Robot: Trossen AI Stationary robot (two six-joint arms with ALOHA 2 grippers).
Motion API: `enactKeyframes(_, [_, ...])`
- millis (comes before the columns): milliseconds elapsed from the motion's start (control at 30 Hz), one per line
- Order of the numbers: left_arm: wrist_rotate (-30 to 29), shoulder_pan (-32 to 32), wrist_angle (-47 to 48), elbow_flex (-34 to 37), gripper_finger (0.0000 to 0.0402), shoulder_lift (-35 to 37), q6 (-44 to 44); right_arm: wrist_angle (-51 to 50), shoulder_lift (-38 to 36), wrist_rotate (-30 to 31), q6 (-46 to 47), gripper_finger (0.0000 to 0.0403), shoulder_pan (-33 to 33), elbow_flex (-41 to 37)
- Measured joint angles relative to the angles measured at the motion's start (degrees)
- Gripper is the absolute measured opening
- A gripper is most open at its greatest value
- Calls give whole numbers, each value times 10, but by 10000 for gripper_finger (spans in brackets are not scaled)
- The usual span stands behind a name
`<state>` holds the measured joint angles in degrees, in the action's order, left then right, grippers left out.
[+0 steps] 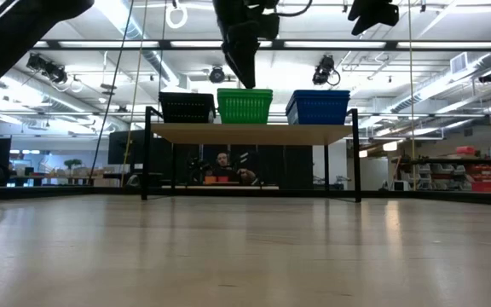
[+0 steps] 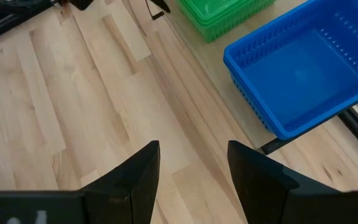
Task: Stack baskets on shelf by color
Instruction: Stack the green basket on top of the other green baskets on the shelf
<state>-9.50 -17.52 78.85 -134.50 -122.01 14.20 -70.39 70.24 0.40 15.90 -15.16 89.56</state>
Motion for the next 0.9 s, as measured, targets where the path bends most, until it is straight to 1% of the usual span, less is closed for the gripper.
enactKeyframes(133, [21,0,-1,-1,207,-10,13,0,0,0,2,195,0,0])
enactKeyframes(233, [36,-2,3,0,182,-18,26,0,0,0,2,195,0,0])
enactKeyframes(567, [38,-3,-10,0,52,-26,45,0,0,1,0,195,0,0])
enactKeyframes(667, [38,-3,-20,0,21,-26,49,0,0,2,0,195,0,0])
enactKeyframes(833, [38,-6,-41,0,21,-26,52,0,0,2,0,195,0,0])
enactKeyframes(900, [39,-7,-51,0,35,-26,58,0,0,2,3,195,0,0])
